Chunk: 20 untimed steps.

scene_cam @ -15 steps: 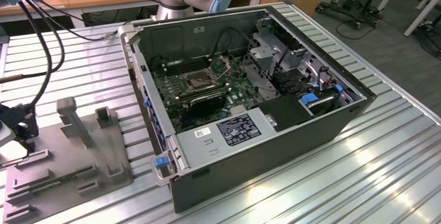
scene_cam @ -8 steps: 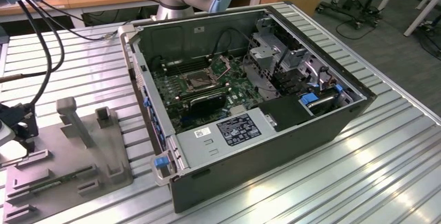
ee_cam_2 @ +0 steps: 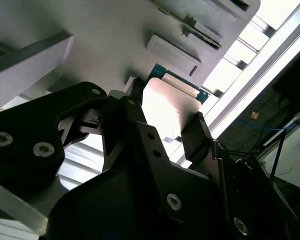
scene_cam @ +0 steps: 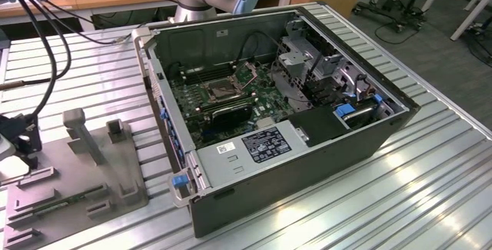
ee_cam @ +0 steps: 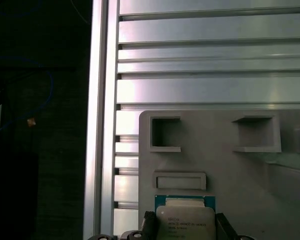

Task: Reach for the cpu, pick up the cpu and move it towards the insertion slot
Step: 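Pick up the cpu and move it towards the insertion slot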

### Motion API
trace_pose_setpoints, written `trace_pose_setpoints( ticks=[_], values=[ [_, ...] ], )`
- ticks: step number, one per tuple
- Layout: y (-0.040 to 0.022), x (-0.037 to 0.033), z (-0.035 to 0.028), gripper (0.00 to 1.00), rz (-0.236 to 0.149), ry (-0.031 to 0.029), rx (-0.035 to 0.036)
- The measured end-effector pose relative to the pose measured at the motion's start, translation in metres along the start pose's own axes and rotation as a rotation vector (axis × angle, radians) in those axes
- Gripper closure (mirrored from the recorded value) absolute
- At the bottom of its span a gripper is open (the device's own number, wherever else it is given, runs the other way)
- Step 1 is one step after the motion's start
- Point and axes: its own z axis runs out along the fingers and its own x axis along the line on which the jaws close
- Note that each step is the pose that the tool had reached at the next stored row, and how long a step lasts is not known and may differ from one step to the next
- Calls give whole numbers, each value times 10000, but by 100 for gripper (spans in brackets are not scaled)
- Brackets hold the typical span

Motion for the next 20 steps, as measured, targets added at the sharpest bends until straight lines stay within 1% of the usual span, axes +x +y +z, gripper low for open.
trace_pose_setpoints(
  ticks=[11, 20],
  values=[
    [4, -1, -94, 45, 0, 0, 0],
    [5, -1, -108, 45, 0, 0, 0]
  ],
)
